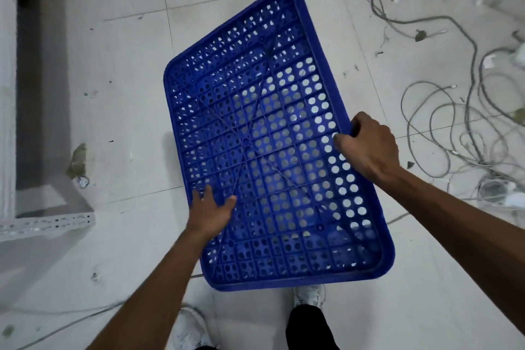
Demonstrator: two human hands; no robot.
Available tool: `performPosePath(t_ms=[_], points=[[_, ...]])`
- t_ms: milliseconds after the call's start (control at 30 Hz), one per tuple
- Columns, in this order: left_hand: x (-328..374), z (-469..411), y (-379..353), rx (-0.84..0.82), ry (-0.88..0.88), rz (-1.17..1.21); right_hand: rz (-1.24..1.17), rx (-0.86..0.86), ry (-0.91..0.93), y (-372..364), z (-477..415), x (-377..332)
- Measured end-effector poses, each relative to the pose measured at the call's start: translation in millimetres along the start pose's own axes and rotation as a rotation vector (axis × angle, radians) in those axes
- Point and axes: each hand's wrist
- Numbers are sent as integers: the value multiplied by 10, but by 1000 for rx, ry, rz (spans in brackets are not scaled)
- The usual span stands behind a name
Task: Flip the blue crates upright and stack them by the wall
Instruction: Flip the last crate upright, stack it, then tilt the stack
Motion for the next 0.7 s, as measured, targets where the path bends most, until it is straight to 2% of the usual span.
performPosePath(t_ms=[133, 267, 500, 600, 700], points=[[238, 174, -144, 24, -20, 45, 28, -2, 84, -16, 167, -126], [348, 406, -46, -23, -43, 120, 51, -20, 167, -83, 416, -297], [600, 876, 278, -36, -337, 214, 72, -85, 267, -289, 942, -644], [459, 1048, 410, -7, -374, 235, 53, -160, 324, -452, 1191, -840], [253, 1201, 511, 115, -355, 282, 24, -302, 366, -649, 1393, -1068]])
Point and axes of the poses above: each hand's wrist, its own z-axis away from the middle knuckle, its own y-axis out of the back of the hand, x = y × z, and after that the axes turned 12 degrees about -y, right-handed
